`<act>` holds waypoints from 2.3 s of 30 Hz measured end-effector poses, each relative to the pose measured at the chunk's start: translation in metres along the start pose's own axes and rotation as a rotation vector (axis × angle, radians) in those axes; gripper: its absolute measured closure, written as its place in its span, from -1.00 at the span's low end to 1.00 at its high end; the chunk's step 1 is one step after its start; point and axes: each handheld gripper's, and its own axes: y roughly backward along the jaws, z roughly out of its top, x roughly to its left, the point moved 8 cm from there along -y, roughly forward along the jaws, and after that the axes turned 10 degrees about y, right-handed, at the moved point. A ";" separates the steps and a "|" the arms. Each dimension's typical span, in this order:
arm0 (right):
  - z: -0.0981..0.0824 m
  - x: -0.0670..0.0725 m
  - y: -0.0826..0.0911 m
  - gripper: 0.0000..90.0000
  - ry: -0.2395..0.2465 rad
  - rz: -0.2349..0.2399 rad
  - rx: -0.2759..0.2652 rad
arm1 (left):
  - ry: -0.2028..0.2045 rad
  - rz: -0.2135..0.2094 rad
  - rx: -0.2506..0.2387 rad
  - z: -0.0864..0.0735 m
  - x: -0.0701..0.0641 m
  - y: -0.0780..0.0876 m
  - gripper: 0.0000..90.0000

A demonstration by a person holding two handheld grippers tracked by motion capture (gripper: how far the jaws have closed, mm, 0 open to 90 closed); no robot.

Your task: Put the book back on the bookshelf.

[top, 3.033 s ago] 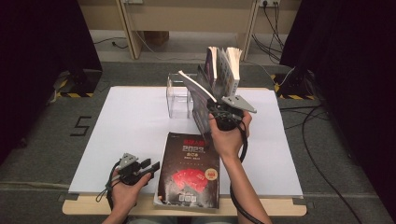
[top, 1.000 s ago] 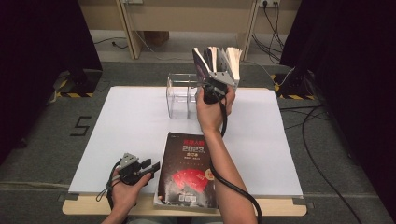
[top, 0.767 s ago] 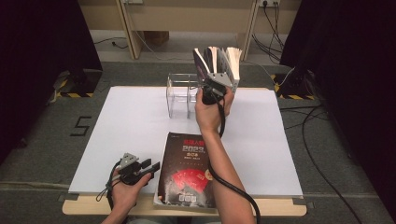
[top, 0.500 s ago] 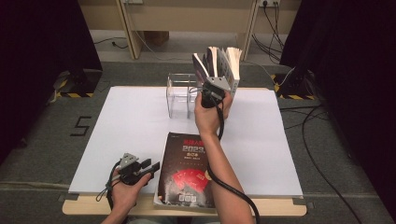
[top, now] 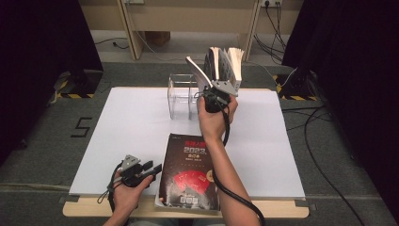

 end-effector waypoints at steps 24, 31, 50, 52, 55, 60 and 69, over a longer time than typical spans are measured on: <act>-0.015 0.000 -0.009 0.77 0.014 0.019 0.107 | 0.000 0.002 0.000 0.001 0.001 0.000 0.18; -0.009 -0.001 -0.013 0.88 0.015 -0.033 0.133 | -0.004 0.000 0.003 0.000 0.001 0.000 0.18; 0.004 0.009 -0.014 0.88 0.010 -0.036 0.080 | 0.001 -0.001 0.002 0.000 0.001 0.000 0.19; 0.004 0.010 -0.014 0.88 0.001 -0.027 0.079 | -0.002 -0.002 0.003 0.000 0.001 0.000 0.19; 0.007 0.011 -0.014 0.88 0.005 -0.030 0.072 | -0.001 -0.001 0.002 0.001 0.001 0.000 0.19; 0.012 0.011 -0.016 0.88 0.017 -0.037 0.061 | 0.001 0.000 0.001 0.001 0.002 0.000 0.19; 0.025 0.006 -0.021 0.88 -0.002 -0.052 0.030 | 0.000 -0.002 0.004 0.000 0.001 -0.001 0.19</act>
